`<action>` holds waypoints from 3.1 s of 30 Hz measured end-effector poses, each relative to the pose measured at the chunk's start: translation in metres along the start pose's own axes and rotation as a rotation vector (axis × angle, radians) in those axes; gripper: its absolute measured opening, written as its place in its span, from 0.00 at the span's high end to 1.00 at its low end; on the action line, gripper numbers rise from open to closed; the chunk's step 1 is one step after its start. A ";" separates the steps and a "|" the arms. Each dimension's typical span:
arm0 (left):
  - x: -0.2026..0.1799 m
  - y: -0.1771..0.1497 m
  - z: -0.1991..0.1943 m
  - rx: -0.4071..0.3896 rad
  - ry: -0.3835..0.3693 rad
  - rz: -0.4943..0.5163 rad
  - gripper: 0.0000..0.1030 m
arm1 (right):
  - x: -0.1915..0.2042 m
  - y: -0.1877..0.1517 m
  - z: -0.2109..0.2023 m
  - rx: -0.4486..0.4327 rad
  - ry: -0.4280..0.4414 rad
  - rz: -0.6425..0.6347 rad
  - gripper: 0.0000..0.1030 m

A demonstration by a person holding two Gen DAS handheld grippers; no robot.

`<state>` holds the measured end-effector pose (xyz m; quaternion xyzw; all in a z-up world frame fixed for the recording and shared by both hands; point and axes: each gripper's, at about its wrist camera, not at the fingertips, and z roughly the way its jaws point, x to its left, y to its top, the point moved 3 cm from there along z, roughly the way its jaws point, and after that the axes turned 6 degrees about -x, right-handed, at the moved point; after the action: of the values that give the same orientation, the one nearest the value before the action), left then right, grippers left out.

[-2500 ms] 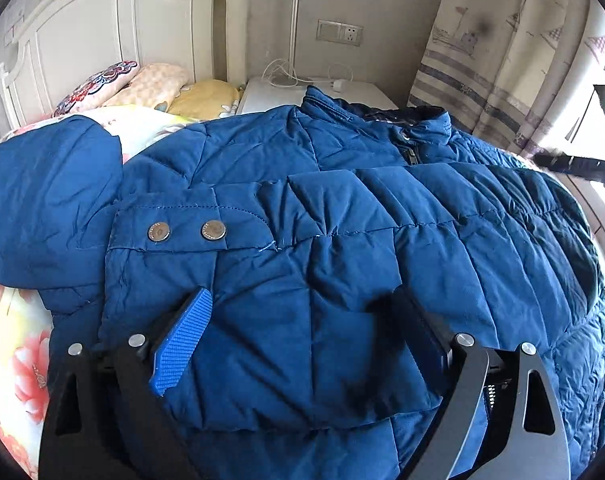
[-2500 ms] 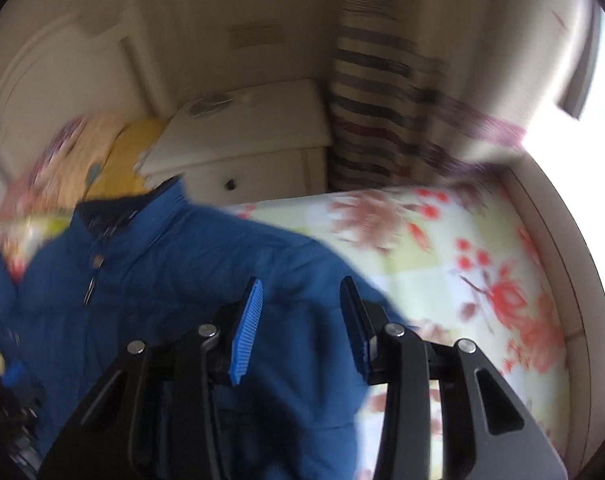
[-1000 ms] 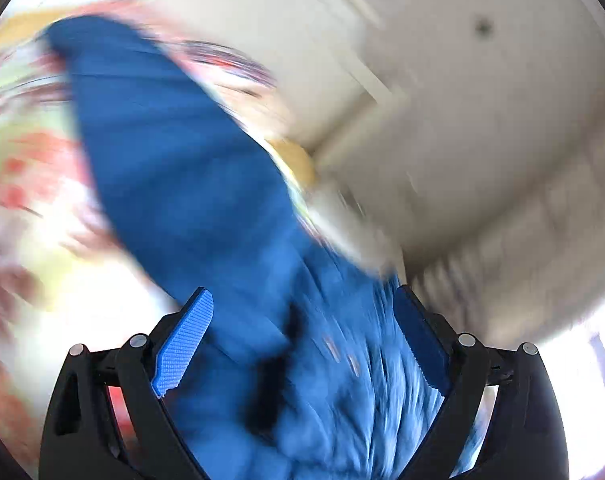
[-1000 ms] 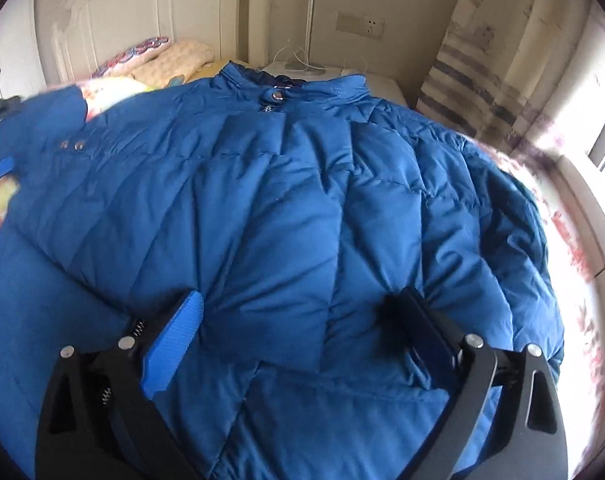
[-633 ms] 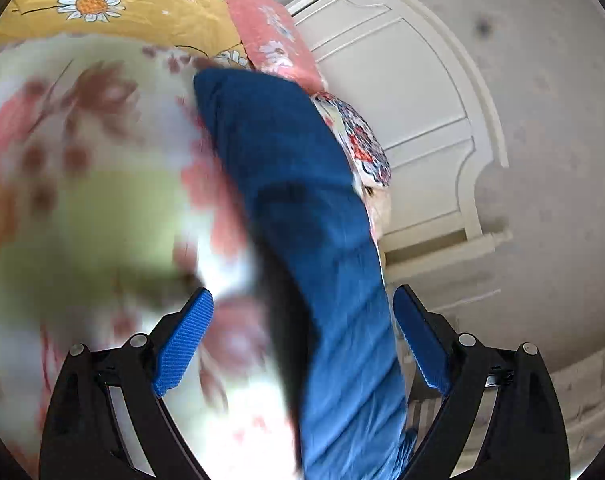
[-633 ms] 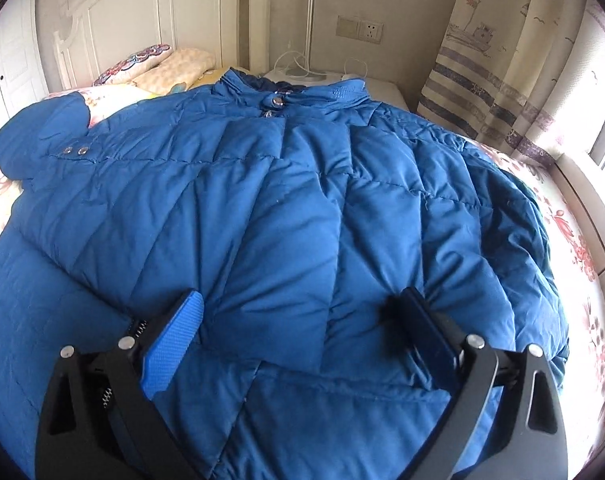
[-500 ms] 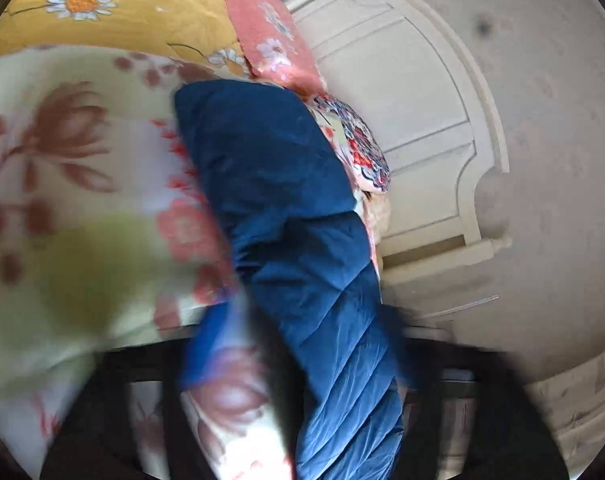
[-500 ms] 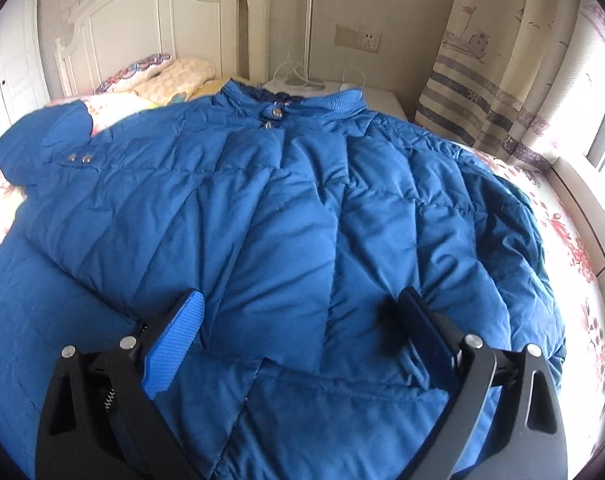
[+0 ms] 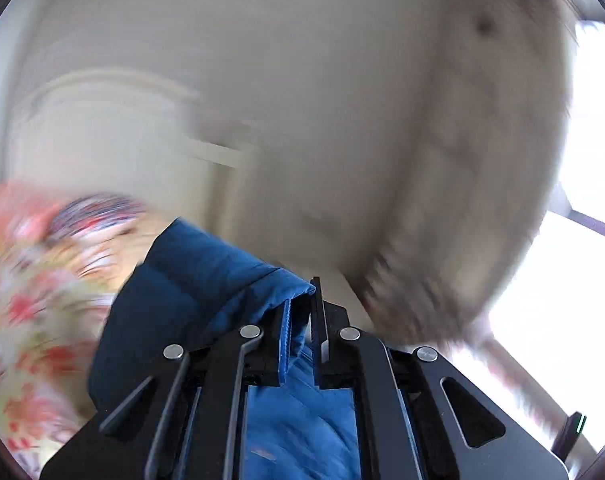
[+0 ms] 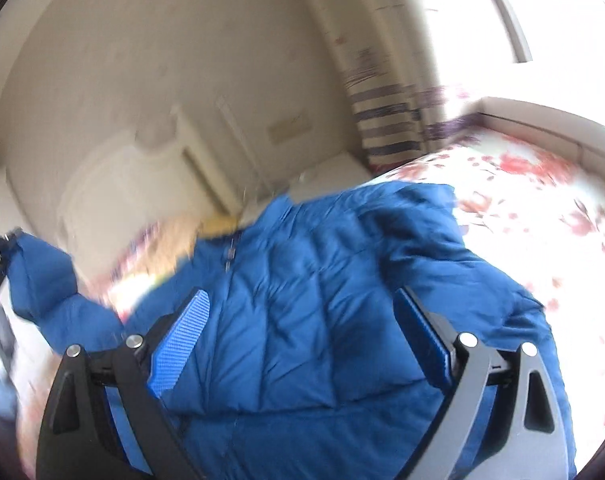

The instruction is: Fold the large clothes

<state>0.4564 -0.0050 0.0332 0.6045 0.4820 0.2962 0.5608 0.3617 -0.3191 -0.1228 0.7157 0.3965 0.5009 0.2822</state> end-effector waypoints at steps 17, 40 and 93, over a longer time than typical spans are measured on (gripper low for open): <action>-0.100 -0.148 0.007 0.361 -0.201 0.232 0.15 | -0.045 0.008 -0.017 -0.078 0.029 0.225 0.10; 0.116 -0.186 -0.024 0.539 0.394 -0.169 0.10 | -0.004 -0.001 -0.002 -0.003 -0.005 -0.024 0.10; 0.135 -0.188 -0.042 0.479 0.339 -0.339 0.06 | -0.023 0.020 0.053 0.238 0.169 0.180 0.80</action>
<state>0.4199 0.1180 -0.1644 0.5726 0.7179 0.1733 0.3561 0.4134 -0.3494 -0.1358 0.7320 0.4095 0.5321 0.1153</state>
